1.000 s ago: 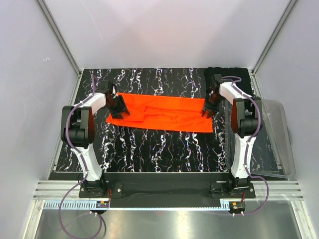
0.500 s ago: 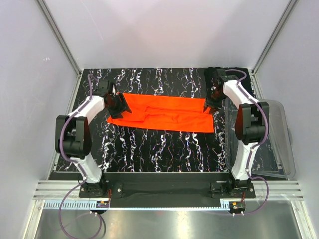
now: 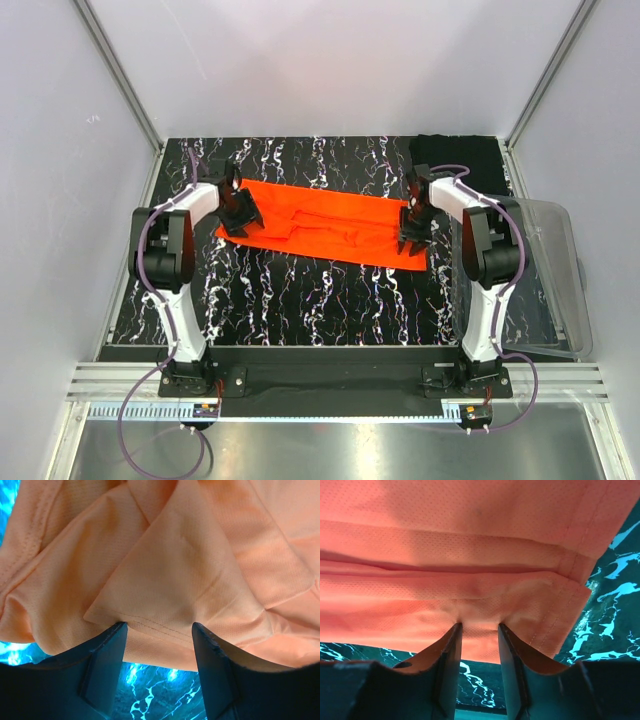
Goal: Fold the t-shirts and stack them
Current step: Fold the tshirt
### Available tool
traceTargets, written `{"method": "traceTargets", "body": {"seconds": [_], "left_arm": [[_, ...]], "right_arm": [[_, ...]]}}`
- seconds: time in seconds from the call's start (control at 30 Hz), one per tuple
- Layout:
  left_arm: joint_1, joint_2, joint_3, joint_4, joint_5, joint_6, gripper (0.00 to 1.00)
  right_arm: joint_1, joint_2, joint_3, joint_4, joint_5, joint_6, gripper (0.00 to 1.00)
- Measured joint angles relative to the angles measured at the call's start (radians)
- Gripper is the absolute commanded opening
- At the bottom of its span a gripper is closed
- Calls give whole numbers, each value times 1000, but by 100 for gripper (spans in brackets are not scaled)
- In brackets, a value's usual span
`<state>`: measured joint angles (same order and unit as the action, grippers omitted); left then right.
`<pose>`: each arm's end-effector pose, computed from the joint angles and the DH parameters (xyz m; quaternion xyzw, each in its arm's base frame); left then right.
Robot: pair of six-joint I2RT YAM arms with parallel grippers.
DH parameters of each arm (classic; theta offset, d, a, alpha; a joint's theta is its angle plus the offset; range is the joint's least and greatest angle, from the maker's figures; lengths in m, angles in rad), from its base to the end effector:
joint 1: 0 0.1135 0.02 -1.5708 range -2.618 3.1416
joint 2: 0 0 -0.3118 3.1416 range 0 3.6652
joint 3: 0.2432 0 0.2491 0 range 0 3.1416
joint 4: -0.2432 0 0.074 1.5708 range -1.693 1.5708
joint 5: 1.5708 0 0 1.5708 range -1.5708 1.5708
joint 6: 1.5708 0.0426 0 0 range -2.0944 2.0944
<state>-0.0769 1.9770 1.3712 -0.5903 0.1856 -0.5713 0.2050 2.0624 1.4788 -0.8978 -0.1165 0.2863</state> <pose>0.4167 -0.0400 0.2037 -0.2226 0.9528 -0.1454 0.1468 0.4027 0.0888 0.1894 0.0379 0.9966 0.0673 0.0291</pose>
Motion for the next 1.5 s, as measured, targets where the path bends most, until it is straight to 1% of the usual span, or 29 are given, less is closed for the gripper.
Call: {"method": "traceTargets", "body": {"seconds": [0.13, 0.2, 0.3, 0.37, 0.5, 0.6, 0.7, 0.8, 0.87, 0.93, 1.0, 1.03, 1.13, 1.17, 1.23, 1.27, 1.3, 1.33, 1.37, 1.47, 1.5], "left_arm": [[6, 31, 42, -5, 0, 26, 61], [11, 53, 78, -12, -2, 45, 61], [25, 104, 154, -15, -8, 86, 58], [33, 148, 217, -18, -7, 119, 58], [43, 247, 373, -22, -2, 198, 58], [45, 335, 510, -28, 29, 247, 57], [44, 408, 629, -29, 71, 283, 60], [43, 439, 690, -31, 92, 299, 63], [42, 430, 691, -37, 91, 299, 67], [41, 397, 677, -47, 86, 286, 67], [40, 318, 602, -51, 72, 264, 65], [38, 275, 567, -58, 69, 255, 62], [27, 99, 426, -63, 47, 229, 55], [17, 32, 379, -64, 40, 223, 48], [-13, -85, 286, -55, 30, 206, 40], [-33, -132, 247, -54, 27, 201, 34], [-60, -174, 206, -51, 23, 193, 31], [-85, -204, 167, -43, 19, 188, 29], [-102, -218, 142, -45, 19, 184, 24], [-167, -204, 72, -36, 21, 159, 21], [-176, -188, 60, -37, 21, 151, 19]], "right_arm": [[21, -19, -29, 15, 2, 0, 42], [52, -29, -46, 14, 1, 1, 41], [124, -40, -67, 10, -10, 4, 41], [183, -48, -81, 10, -29, 10, 41], [343, -55, -103, 12, -114, 24, 41], [496, -49, -99, 26, -196, 32, 41], [628, -33, -55, 32, -268, 42, 41], [700, -34, 24, 35, -322, 61, 42], [701, -47, 75, 40, -317, 70, 43], [684, -82, 102, 35, -288, 71, 45], [646, -141, 107, 28, -257, 75, 45], [624, -166, 105, 20, -248, 77, 45], [498, -256, 52, 19, -222, 86, 44], [449, -277, 26, 18, -214, 87, 44], [347, -301, -30, 10, -190, 88, 43], [310, -302, -55, 8, -174, 88, 43], [289, -302, -75, 8, -160, 87, 42], [273, -301, -99, 6, -148, 85, 39], [266, -302, -117, -2, -136, 81, 36], [259, -299, -134, -15, -136, 71, 28], [257, -297, -134, -11, -143, 68, 28]]}}
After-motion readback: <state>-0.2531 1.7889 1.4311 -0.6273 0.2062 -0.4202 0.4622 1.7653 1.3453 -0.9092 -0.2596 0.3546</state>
